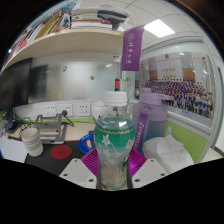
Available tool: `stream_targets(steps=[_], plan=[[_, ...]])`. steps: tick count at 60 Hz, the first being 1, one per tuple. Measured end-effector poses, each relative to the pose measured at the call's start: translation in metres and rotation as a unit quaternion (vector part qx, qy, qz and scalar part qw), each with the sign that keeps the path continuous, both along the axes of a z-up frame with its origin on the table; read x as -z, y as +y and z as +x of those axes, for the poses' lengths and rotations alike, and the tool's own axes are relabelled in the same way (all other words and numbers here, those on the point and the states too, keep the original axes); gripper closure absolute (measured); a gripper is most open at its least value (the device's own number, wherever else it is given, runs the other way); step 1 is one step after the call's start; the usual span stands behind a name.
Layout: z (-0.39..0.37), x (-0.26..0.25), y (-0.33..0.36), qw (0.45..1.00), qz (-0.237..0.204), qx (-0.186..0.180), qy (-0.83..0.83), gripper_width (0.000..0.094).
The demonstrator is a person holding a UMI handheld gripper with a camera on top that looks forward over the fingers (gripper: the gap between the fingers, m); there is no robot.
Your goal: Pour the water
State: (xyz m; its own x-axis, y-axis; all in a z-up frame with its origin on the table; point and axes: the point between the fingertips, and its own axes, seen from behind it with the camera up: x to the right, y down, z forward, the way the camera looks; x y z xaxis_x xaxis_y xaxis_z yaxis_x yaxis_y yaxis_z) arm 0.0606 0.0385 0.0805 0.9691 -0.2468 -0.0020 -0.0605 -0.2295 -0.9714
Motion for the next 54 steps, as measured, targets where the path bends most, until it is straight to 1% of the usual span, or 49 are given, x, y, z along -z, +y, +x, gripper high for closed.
stream_targets(steps=[3,10,16,22,27,33,38,41,47,52,54], plan=[[0.0,-0.002,0.002,1.0,-0.002,-0.001,-0.013,0.0609],[-0.01,-0.003,0.001,0.998,-0.017,-0.006,-0.055,0.0609],[-0.018,-0.026,-0.002,0.995,-0.022,-0.012,-0.101,0.061],[-0.042,-0.055,0.005,0.984,-0.03,-0.041,-0.173,0.0611],[-0.063,-0.067,0.018,0.962,-0.06,-0.073,-0.256,0.0612],[-0.091,-0.073,0.039,0.919,-0.098,-0.122,-0.361,0.0609],[-0.111,-0.073,0.058,0.873,-0.126,-0.151,-0.446,0.0614],[-0.123,-0.073,0.07,0.842,-0.128,-0.177,-0.493,0.0613],[-0.139,-0.067,0.09,0.764,-0.156,-0.193,-0.595,0.0612],[-0.151,-0.066,0.103,0.707,-0.165,-0.212,-0.654,0.0614],[-0.154,-0.065,0.105,0.685,-0.172,-0.213,-0.675,0.0613]])
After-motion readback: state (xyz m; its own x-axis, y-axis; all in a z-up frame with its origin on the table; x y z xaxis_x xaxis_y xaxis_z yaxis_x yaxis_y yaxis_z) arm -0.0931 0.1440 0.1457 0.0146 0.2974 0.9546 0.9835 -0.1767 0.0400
